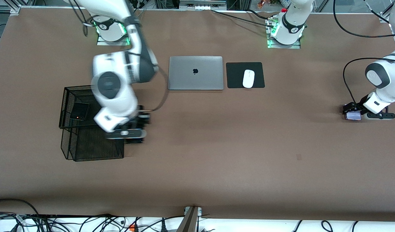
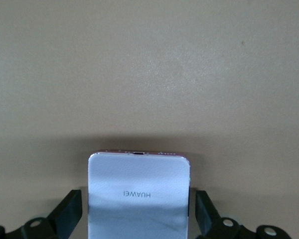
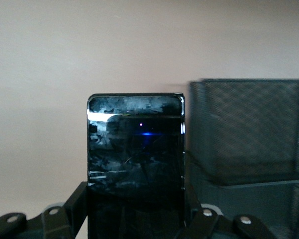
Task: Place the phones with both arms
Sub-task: 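Lower the phone into the basket while the left gripper lifts the Huawei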
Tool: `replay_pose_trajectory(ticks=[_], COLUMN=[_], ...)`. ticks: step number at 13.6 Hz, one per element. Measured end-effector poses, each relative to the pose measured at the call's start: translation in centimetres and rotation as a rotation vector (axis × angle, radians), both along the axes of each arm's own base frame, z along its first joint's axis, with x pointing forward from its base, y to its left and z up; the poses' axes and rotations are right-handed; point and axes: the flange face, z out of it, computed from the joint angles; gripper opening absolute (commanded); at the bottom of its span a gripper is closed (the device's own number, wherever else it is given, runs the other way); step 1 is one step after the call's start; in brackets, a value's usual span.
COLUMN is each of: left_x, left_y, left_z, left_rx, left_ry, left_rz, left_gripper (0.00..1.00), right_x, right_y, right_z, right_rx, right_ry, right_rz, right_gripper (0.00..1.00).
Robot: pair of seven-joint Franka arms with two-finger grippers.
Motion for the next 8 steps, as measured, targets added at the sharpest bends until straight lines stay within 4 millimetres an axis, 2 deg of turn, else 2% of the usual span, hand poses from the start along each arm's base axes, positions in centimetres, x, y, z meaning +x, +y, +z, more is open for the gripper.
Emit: replay_pose_trajectory(ticks=[3,5,6,8], left_x=[-0.1,-0.1,-0.1,-0.2], left_y=[0.0,0.0,0.0,0.0], left_z=[-0.6,-0.8,-0.7,-0.7], left_rx=[-0.004,-0.005,-0.005,-0.009], left_ry=[0.003,0.002,0.001,-0.001], left_rz=[0.001,0.002,0.002,0.011], left_gripper=[1.0,0.99,0.75,0.35], right_x=[-1.3,-3.1,-4.2,-6.4], right_y=[-8.4,-11.7,-12.8,-14.2], right_z=[0.9,0.6,0.1,-1.8], right_rx=[0.036,0.084,0.106,0.142], right_ry=[0.052,0.068,0.065,0.069], right_rz=[-0.002,-0.008,-0.014,-0.029], right_gripper=[0.0,0.0,0.0,0.0])
